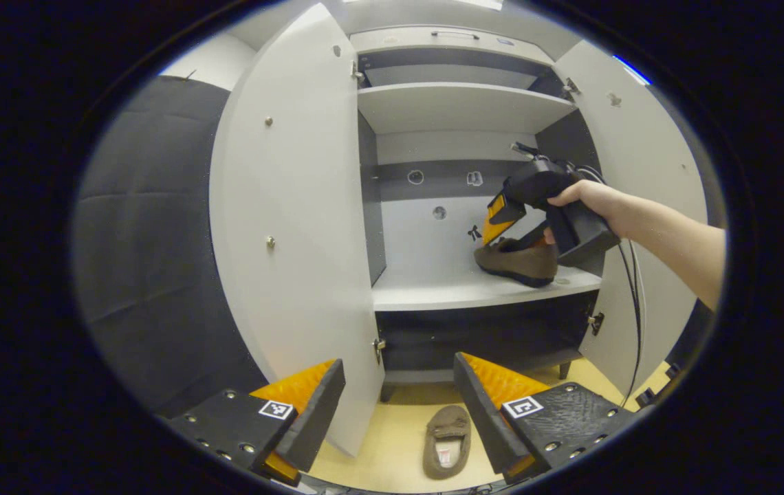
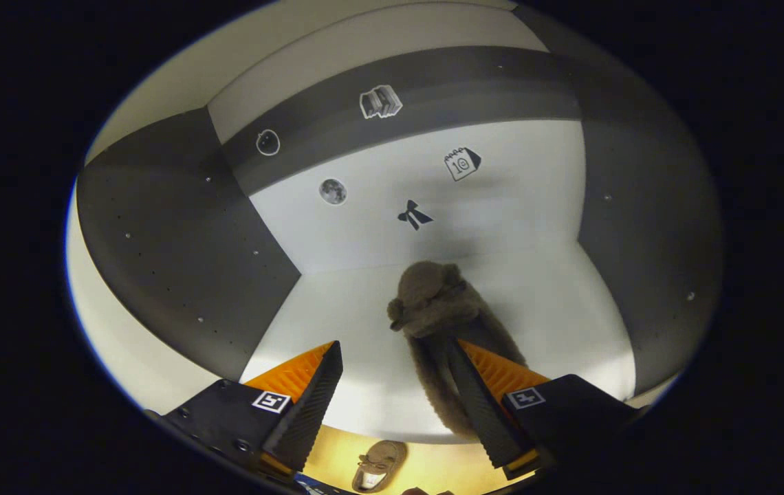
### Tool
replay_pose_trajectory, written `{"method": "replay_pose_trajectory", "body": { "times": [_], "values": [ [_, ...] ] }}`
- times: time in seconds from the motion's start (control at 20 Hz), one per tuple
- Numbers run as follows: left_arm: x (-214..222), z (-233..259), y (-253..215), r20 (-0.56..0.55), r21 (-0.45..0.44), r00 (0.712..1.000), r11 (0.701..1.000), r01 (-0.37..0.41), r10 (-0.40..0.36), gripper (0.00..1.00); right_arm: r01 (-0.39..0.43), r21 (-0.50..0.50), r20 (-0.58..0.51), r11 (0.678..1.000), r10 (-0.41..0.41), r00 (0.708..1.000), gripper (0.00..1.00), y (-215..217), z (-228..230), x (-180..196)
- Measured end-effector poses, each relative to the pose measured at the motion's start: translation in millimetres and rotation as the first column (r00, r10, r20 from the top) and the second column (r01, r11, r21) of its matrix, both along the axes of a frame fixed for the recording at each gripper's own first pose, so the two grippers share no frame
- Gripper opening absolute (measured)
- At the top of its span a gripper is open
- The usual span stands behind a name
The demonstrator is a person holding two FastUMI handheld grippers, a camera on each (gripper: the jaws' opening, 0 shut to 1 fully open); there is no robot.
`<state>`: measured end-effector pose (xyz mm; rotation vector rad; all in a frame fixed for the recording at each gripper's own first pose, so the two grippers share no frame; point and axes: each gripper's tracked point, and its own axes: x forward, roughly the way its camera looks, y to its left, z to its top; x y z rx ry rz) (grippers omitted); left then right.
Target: Grab one shoe with the right hand and put it into the shoe cabinet, grab the other shoe with the left hand and put it into the shoe cabinet; then close the right door with the right hand and the left door with the left hand.
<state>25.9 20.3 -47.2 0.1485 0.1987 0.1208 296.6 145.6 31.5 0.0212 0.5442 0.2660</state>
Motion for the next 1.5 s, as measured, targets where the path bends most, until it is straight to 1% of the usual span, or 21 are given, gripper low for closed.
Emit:
{"method": "replay_pose_trajectory", "body": {
  "times": [0.05,0.1,0.15,0.2,0.3,0.45,0.55,0.65,0.8,0.9,1.0,1.1,1.15,1.2,1.25,1.35,1.4,1.45,1.5],
  "values": [
    [0,-3,1,0.002,-0.004,1.000,1.000,0.026,-0.026,0.93,0.007,-0.012,0.013,1.000,-0.007,1.000,0.98,-2,3,-5],
    [2,-7,0,-0.001,-0.007,0.999,0.999,0.053,-0.053,0.94,0.018,-0.035,0.040,0.999,-0.016,0.999,0.98,-6,6,-10],
    [3,-14,0,-0.015,-0.005,0.997,0.997,0.077,-0.078,0.97,0.028,-0.056,0.069,0.998,-0.024,0.997,0.92,-11,12,-18],
    [3,-25,0,-0.040,0.000,0.995,0.995,0.095,-0.095,0.94,0.032,-0.067,0.099,0.997,-0.026,0.995,0.98,-12,17,-29],
    [3,-55,3,-0.129,-0.002,0.986,0.994,0.108,-0.108,0.94,0.017,-0.092,0.158,0.996,-0.002,0.988,0.98,-14,26,-52],
    [-1,-99,-2,-0.246,-0.049,0.959,0.990,0.133,-0.141,0.94,0.007,-0.148,0.208,0.989,0.024,0.978,0.98,-23,30,-90],
    [-2,-120,-7,-0.295,-0.065,0.940,0.985,0.159,-0.171,0.94,0.008,-0.167,0.234,0.986,0.032,0.972,0.98,-30,29,-117],
    [-1,-140,-11,-0.339,-0.063,0.917,0.978,0.199,-0.209,0.94,0.014,-0.168,0.252,0.986,0.029,0.967,0.98,-37,24,-143],
    [4,-177,-22,-0.415,-0.078,0.872,0.965,0.252,-0.261,0.94,0.017,-0.150,0.287,0.989,0.027,0.958,0.98,-43,11,-181],
    [6,-203,-27,-0.472,-0.102,0.838,0.961,0.257,-0.274,0.94,0.020,-0.155,0.326,0.988,0.032,0.945,0.98,-49,1,-203],
    [11,-220,-24,-0.540,-0.096,0.799,0.962,0.255,-0.265,0.94,0.032,-0.151,0.361,0.988,0.025,0.932,0.98,-57,-11,-227],
    [13,-222,-24,-0.579,-0.060,0.773,0.959,0.276,-0.259,0.94,0.059,-0.136,0.396,0.989,0.000,0.918,0.98,-69,-18,-248],
    [12,-230,-25,-0.595,-0.044,0.761,0.957,0.288,-0.256,0.94,0.079,-0.125,0.411,0.989,-0.021,0.911,0.92,-76,-21,-258],
    [14,-234,-27,-0.611,-0.041,0.748,0.954,0.298,-0.260,0.94,0.097,-0.112,0.426,0.989,-0.040,0.904,0.92,-84,-23,-267],
    [15,-240,-27,-0.627,-0.044,0.734,0.952,0.302,-0.262,0.94,0.123,-0.099,0.443,0.987,-0.067,0.894,0.98,-94,-22,-277],
    [17,-251,-23,-0.656,-0.047,0.710,0.952,0.302,-0.257,0.94,0.179,-0.073,0.476,0.981,-0.123,0.871,0.98,-115,-21,-297],
    [18,-257,-22,-0.670,-0.040,0.697,0.951,0.307,-0.254,0.94,0.207,-0.060,0.494,0.977,-0.151,0.856,0.92,-126,-21,-306],
    [22,-266,-20,-0.681,-0.025,0.689,0.948,0.317,-0.249,0.94,0.242,-0.050,0.508,0.969,-0.185,0.841,0.92,-138,-18,-315],
    [26,-273,-18,-0.691,-0.009,0.680,0.945,0.328,-0.243,0.94,0.280,-0.041,0.519,0.959,-0.219,0.826,0.98,-153,-17,-324]
  ]
}}
